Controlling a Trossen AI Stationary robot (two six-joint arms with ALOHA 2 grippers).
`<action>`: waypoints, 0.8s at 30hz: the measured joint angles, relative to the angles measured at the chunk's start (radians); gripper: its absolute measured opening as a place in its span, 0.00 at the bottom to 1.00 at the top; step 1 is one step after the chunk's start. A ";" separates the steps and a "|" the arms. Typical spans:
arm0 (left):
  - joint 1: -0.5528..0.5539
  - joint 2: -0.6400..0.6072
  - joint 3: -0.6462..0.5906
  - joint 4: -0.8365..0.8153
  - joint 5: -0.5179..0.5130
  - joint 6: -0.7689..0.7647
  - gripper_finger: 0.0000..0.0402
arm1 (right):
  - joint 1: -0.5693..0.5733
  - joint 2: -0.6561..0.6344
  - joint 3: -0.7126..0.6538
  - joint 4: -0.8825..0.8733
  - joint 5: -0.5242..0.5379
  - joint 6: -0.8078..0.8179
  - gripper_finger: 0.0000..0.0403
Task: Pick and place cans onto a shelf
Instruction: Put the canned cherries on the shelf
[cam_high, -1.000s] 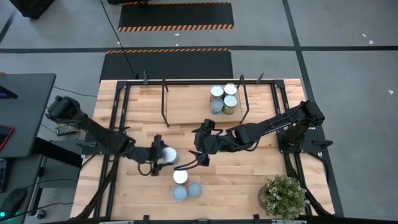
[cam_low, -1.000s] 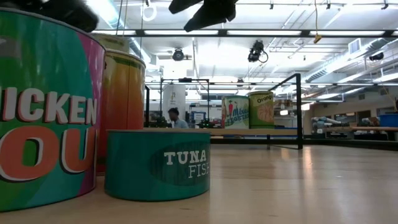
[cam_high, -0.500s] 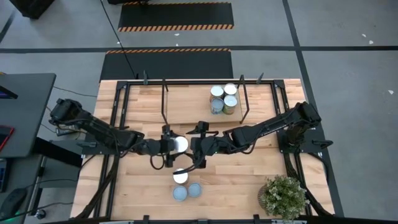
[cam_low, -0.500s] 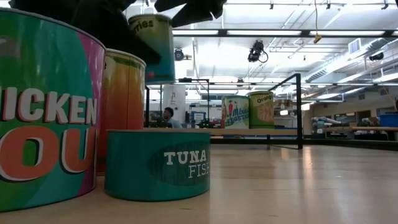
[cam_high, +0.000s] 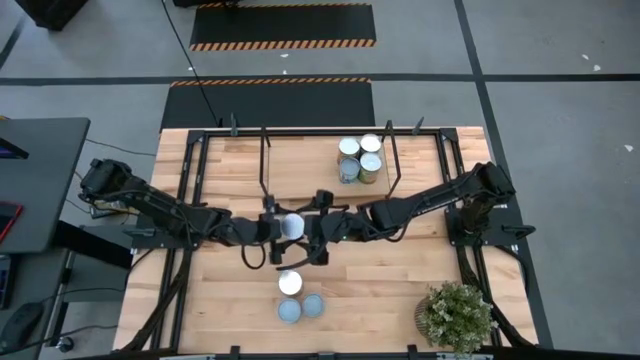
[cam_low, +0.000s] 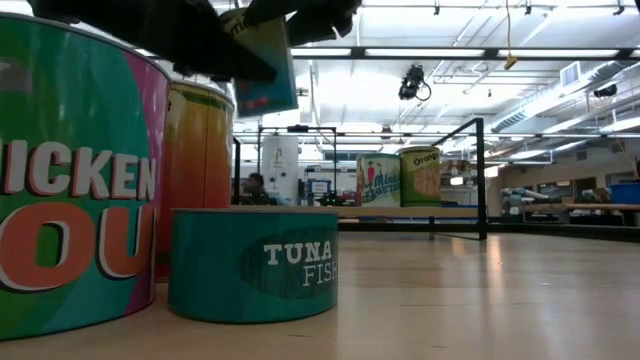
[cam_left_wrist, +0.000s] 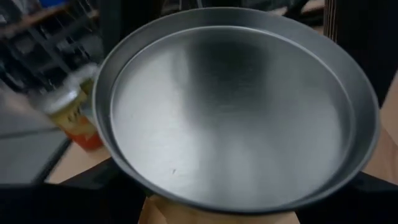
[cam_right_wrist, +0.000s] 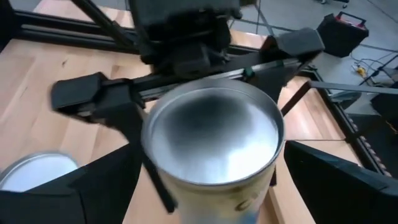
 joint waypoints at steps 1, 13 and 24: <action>0.000 0.000 0.000 0.021 0.000 0.021 0.78 | -0.004 0.000 0.000 0.006 0.000 -0.001 0.99; 0.002 0.000 0.000 0.077 -0.002 0.076 0.79 | -0.015 0.001 0.000 0.062 -0.007 -0.089 0.88; 0.001 0.000 0.000 0.071 -0.001 0.084 0.79 | -0.015 0.001 0.000 0.048 -0.026 -0.092 0.80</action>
